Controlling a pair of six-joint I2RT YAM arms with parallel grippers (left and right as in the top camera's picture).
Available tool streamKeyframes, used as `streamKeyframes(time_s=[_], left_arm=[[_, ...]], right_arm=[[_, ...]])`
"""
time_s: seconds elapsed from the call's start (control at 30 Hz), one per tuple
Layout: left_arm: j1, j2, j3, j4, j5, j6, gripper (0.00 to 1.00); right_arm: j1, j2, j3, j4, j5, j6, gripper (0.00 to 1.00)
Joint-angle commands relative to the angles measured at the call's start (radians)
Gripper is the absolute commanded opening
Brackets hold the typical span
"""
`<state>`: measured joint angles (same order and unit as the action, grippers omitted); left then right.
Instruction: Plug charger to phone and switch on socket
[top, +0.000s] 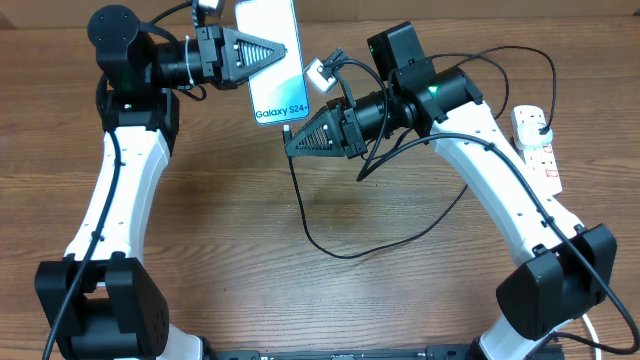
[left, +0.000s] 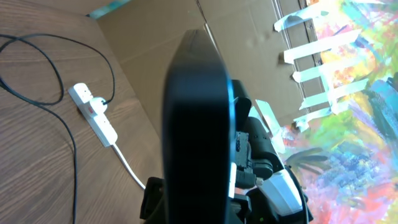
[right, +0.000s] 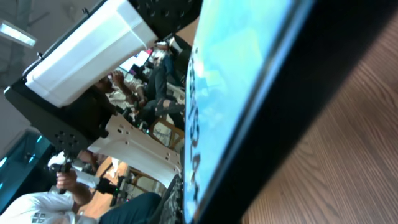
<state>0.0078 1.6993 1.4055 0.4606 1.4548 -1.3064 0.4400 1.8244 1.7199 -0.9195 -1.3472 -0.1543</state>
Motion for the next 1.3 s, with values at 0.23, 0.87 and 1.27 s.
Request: streamKeyframes(time_s=[0.23, 0.87, 1.27], left_arm=[[-0.008, -0.035, 0.018, 0.007, 0.027, 0.009, 0.04], [-0.008, -0.035, 0.018, 0.007, 0.033, 0.002, 0.04], [-0.008, -0.035, 0.018, 0.007, 0.125, 0.097, 0.04]], right_arm=[[0.002, 0.001, 0.002, 0.048, -0.004, 0.082, 0.04], [0.002, 0.001, 0.002, 0.096, 0.055, 0.203, 0.04], [0.002, 0.001, 0.002, 0.106, 0.056, 0.241, 0.04]])
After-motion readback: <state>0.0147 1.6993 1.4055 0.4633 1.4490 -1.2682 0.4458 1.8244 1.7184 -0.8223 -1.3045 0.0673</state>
